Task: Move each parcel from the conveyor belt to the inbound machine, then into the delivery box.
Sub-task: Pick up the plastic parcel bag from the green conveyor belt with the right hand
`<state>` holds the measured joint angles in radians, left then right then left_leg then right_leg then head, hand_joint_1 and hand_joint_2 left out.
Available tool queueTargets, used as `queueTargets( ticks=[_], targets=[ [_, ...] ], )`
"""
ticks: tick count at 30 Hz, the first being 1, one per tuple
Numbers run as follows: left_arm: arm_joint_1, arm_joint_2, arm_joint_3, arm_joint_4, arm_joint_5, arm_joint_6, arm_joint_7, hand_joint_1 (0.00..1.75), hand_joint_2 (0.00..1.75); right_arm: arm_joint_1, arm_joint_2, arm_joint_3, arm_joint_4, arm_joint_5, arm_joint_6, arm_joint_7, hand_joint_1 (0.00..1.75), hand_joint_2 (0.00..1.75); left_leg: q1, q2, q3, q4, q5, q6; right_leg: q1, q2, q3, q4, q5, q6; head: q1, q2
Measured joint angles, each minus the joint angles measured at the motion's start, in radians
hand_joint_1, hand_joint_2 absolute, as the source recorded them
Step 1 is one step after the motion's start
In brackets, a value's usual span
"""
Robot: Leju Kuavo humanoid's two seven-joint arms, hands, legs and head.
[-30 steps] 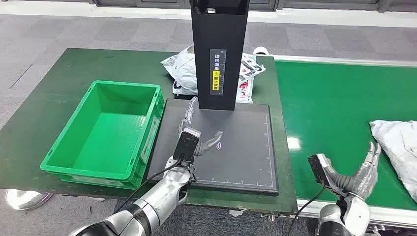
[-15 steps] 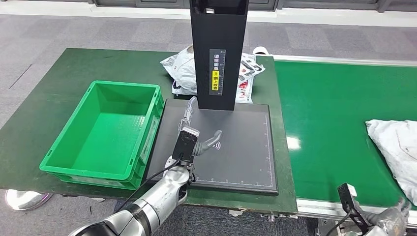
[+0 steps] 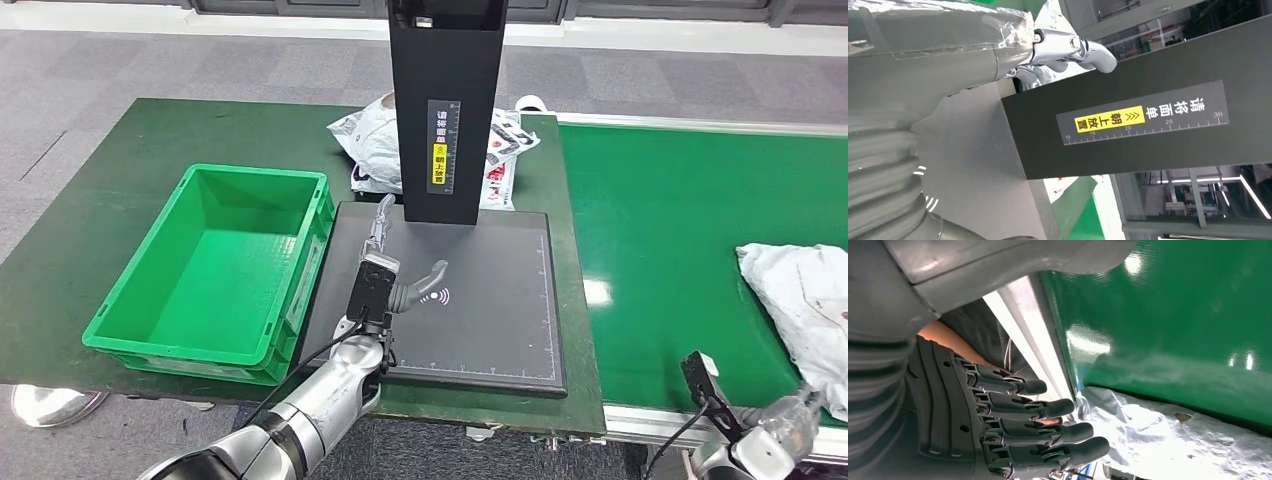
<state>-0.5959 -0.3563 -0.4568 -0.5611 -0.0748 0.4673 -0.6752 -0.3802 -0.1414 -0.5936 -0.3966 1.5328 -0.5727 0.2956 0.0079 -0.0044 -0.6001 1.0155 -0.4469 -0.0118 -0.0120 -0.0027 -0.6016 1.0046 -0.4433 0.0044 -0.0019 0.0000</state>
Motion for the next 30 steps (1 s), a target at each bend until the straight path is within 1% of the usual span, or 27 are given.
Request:
queueTargets(
  ticks=[6, 12, 15, 20, 26, 30],
  targets=[
    [0.0, 0.0, 0.006, 0.0, -0.001, 0.002, 0.0, 0.0, 1.75, -0.015, 0.0, 0.016, 0.015, 0.005, -0.018, -0.006, 0.0, 1.75, 0.0, 0.0, -0.001, 0.0, 0.0, 0.0, 0.0, 0.0, 0.0, 0.0, 0.0, 0.0, 0.0, 0.0],
    [0.001, 0.003, 0.025, -0.008, -0.003, 0.005, 0.0, 0.0, 1.75, -0.06, -0.004, 0.095, 0.022, 0.005, -0.084, -0.002, 0.0, 1.75, 0.0, 0.0, -0.001, 0.0, 0.0, 0.0, 0.0, 0.0, 0.0, 0.0, 0.0, 0.0, 0.0, 0.0],
    [0.003, 0.006, 0.036, -0.013, -0.005, 0.006, 0.0, 0.0, 1.75, -0.084, -0.014, 0.13, 0.022, 0.004, -0.1, 0.002, 0.0, 1.75, 0.0, 0.0, -0.001, 0.0, 0.001, 0.0, 0.0, -0.001, 0.0, 0.0, 0.0, 0.0, 0.0, 0.0],
    [0.006, 0.007, 0.047, -0.023, -0.011, 0.007, 0.0, 0.0, 1.75, -0.098, -0.035, 0.213, 0.023, 0.007, -0.058, 0.088, 0.0, 1.75, 0.0, -0.001, -0.001, 0.0, 0.001, 0.0, 0.0, -0.001, 0.0, 0.0, 0.0, 0.0, 0.0, 0.0],
    [0.01, 0.007, 0.053, -0.026, -0.012, 0.009, 0.0, 0.0, 1.75, -0.098, -0.041, 0.261, 0.034, 0.007, -0.023, 0.127, 0.0, 1.75, 0.0, -0.001, -0.001, 0.0, 0.0, 0.001, 0.0, -0.001, 0.0, 0.0, 0.0, 0.0, 0.0, 0.0],
    [0.013, 0.006, 0.057, -0.026, -0.011, 0.009, 0.0, 0.0, 1.75, -0.099, -0.051, 0.28, 0.046, 0.007, 0.018, 0.16, 0.0, 1.75, 0.0, -0.001, -0.001, 0.0, 0.001, 0.001, 0.0, -0.001, 0.0, 0.0, 0.0, 0.0, 0.0, 0.0]
  ],
)
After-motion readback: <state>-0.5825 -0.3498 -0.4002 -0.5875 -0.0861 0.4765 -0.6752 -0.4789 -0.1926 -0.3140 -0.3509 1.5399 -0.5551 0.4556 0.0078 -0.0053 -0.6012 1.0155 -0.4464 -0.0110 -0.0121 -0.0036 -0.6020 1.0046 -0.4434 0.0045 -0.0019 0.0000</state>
